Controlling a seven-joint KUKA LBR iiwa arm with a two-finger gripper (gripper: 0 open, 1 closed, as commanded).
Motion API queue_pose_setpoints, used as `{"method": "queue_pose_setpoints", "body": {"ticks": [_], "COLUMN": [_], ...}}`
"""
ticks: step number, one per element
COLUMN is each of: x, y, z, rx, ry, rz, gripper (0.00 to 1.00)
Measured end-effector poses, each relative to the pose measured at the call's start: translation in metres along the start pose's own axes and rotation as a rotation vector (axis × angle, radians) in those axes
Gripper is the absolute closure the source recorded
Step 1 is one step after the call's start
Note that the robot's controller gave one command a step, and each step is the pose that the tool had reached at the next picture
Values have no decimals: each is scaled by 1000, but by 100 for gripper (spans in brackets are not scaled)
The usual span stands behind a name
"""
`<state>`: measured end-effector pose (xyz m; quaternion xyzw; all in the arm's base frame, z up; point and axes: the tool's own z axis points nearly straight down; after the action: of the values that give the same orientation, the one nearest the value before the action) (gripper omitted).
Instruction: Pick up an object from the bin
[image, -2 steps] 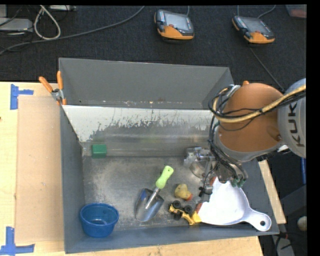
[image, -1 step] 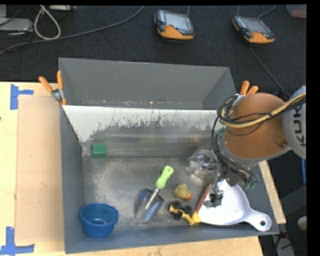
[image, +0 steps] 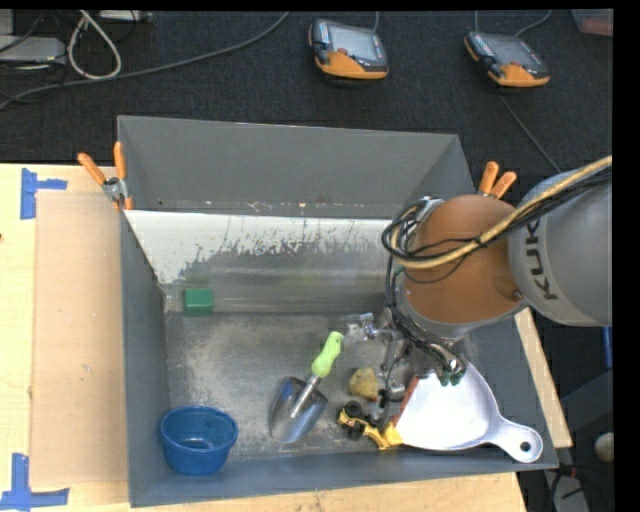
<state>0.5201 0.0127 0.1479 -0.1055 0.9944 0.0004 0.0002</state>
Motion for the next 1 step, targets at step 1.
{"method": "queue_pose_setpoints", "body": {"ticks": [1], "x": [-3], "y": [33], "z": [14], "rx": [0], "ry": [1], "rz": [-201], "gripper": [0]}}
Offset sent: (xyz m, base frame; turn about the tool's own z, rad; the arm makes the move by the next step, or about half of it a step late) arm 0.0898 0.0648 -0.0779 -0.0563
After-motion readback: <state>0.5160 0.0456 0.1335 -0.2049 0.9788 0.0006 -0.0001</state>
